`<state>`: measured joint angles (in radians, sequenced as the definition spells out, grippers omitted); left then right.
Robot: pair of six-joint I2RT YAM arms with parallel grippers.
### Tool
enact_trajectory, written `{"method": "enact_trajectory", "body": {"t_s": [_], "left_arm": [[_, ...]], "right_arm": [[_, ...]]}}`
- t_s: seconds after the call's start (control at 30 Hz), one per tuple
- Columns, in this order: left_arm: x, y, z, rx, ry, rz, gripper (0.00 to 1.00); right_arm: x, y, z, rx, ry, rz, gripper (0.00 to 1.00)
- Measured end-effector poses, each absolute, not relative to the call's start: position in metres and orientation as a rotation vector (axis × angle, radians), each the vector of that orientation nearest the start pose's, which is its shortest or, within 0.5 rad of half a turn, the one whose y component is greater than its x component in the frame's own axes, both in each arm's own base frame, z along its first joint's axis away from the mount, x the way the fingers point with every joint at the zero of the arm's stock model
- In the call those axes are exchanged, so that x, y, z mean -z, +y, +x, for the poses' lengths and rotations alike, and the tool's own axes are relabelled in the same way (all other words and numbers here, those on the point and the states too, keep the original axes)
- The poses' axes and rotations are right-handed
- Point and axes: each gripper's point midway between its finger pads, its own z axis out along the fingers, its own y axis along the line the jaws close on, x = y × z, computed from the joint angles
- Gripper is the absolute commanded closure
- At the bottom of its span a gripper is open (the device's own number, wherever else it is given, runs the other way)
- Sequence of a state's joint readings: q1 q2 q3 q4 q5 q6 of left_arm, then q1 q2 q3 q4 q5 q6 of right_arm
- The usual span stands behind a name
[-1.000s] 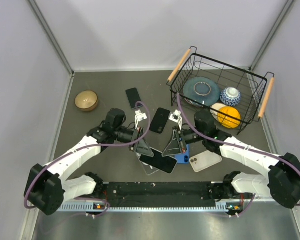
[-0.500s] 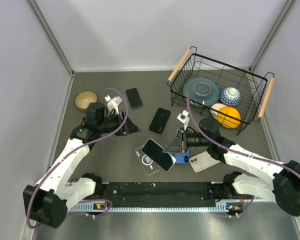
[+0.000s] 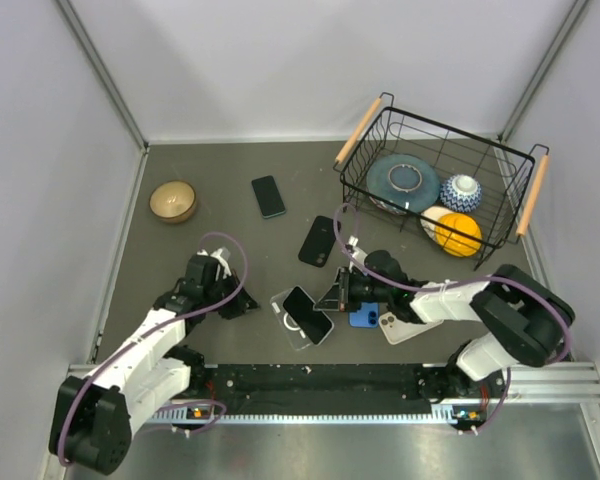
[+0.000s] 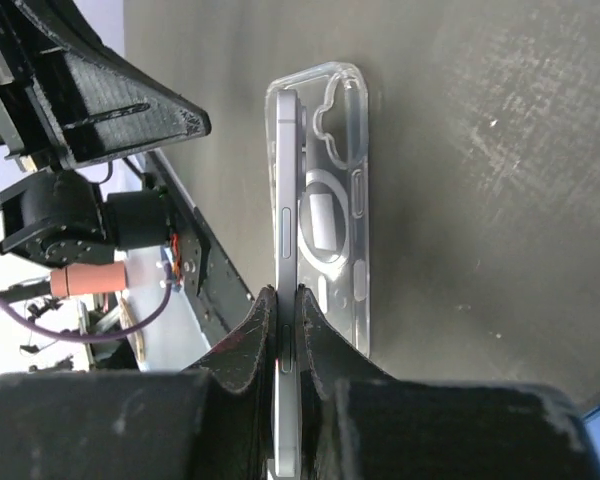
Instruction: Put the phone into the phone case
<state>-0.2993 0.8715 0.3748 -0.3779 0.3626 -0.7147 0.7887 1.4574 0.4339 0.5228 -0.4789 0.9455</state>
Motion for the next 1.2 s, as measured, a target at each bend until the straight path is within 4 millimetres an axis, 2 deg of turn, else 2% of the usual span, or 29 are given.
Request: {"method": "enact_trajectory", "body": {"t_s": [0.1, 0.27, 0.53, 0.87, 1.2], "left_arm": [[-0.047, -0.148, 0.182, 0.856, 2.564, -0.397, 1.00], [-0.034, -0.150, 0.185, 0.850, 2.588, -0.418, 1.00], [-0.018, -0.155, 0.180, 0.863, 2.613, -0.412, 1.00], [-0.018, -0.173, 0.183, 0.936, 2.599, -0.367, 1.00], [-0.018, -0.175, 0.183, 0.935, 2.595, -0.364, 1.00]], "right_arm": [[-0.064, 0.327, 0.167, -1.430, 2.410, -0.134, 1.00], [-0.063, 0.338, 0.175, -1.425, 2.369, -0.117, 1.00], [-0.060, 0.347, 0.185, -1.430, 2.318, -0.084, 1.00], [-0.048, 0.364, 0.181, -1.494, 2.293, -0.065, 1.00], [-0.045, 0.362, 0.181, -1.499, 2.270, -0.029, 1.00]]}}
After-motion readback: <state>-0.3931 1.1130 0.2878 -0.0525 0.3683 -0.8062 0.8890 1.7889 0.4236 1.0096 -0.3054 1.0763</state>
